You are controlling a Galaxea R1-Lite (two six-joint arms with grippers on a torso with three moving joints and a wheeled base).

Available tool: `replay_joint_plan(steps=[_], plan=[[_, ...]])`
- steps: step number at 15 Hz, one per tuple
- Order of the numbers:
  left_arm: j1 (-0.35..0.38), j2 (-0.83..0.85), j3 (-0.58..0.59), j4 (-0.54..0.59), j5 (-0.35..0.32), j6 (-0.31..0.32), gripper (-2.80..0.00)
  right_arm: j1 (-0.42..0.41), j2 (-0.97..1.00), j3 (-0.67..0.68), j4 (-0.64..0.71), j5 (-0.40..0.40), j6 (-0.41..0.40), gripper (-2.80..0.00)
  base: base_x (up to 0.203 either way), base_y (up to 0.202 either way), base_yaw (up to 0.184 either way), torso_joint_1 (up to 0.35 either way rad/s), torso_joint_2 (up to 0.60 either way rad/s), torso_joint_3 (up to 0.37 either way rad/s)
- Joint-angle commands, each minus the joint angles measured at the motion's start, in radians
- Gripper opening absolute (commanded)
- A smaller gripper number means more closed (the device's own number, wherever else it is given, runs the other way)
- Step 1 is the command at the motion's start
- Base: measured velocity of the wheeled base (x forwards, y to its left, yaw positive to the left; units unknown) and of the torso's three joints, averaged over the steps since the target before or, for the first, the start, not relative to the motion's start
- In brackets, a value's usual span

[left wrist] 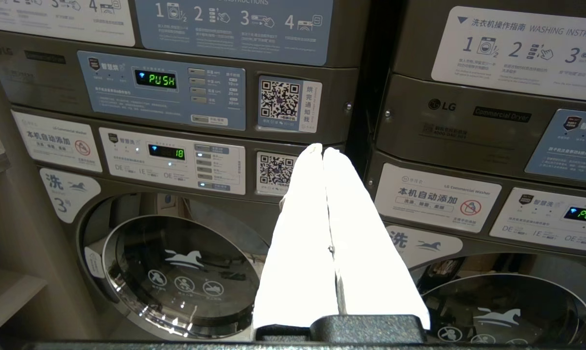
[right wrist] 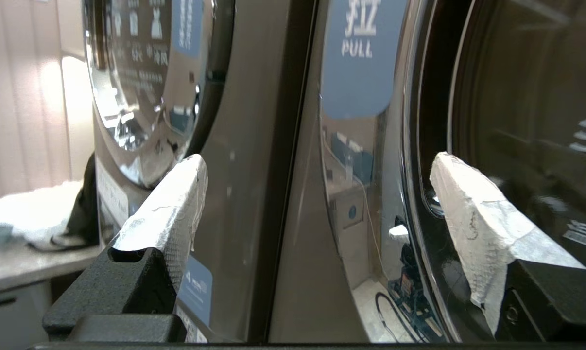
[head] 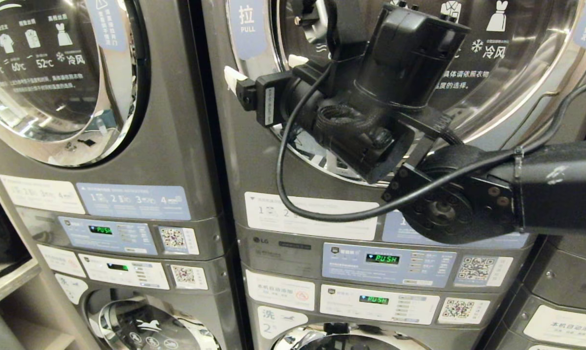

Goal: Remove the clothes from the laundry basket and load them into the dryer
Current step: Open the dryer

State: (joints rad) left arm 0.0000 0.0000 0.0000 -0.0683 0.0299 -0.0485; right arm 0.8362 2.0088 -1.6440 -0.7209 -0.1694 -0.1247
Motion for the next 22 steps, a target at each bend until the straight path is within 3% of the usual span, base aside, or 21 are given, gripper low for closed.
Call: replay_joint_plan(steps=[1,5,8,22], plan=[[0.0,0.0,0.02,-0.001,0.001,-0.001,-2.8,-0.038,0.038,-0.059,0.051,0.043,0.011,0.0,0.0,0.0,0.0,0.0,0.0,0.0],[0.0,0.0,0.02,-0.001,0.001,-0.001,-2.8,-0.117,0.039,-0.147,0.178,0.181,0.073,0.0,0.0,0.0,0.0,0.0,0.0,0.0],[0.0,0.0,0.02,-0.001,0.001,-0.001,-2.8,-0.131,0.045,-0.176,0.211,0.239,0.08,0.0,0.0,0.0,0.0,0.0,0.0,0.0],[0.0,0.0,0.02,-0.001,0.001,-0.001,-2.8,-0.108,0.099,-0.257,0.287,0.271,0.069,0.0,0.0,0.0,0.0,0.0,0.0,0.0]])
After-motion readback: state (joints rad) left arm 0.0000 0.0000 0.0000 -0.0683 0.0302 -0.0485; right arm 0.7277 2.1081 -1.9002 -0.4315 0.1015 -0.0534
